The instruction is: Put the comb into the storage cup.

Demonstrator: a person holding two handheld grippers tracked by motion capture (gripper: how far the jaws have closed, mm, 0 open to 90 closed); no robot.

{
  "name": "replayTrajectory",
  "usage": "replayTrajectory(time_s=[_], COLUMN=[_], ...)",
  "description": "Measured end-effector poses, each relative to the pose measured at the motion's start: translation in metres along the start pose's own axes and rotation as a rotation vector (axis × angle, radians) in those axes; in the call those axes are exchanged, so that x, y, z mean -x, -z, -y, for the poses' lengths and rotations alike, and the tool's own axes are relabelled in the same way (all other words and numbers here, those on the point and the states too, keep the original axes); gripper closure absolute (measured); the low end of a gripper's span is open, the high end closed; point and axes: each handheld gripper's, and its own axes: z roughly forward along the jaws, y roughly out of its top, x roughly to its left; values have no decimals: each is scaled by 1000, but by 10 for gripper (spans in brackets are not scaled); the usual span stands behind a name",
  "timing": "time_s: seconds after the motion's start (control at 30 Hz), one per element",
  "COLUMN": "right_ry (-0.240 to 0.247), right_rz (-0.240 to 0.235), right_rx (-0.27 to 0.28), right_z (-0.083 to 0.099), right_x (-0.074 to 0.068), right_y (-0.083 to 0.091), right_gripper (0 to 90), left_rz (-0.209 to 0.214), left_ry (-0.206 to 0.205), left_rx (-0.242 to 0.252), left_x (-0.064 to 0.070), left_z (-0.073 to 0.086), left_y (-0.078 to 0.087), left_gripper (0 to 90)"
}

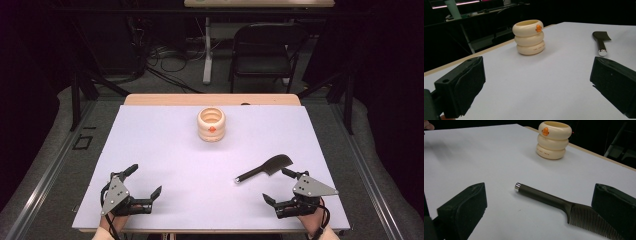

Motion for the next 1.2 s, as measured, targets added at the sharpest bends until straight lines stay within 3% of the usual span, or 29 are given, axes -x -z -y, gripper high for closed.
replayTrajectory(time_s=[0.5, 1.2], right_ry=[9, -8], right_rz=[12, -29], right_rx=[-30, -89], right_z=[-6, -21], right_x=[-2, 3], right_y=[-7, -44], right_gripper=[0, 0], left_rz=[-2, -9], left_ry=[-4, -4], left_rx=[2, -1], left_x=[0, 0], left_z=[-1, -1], left_y=[-1, -2], left_gripper=[1, 1])
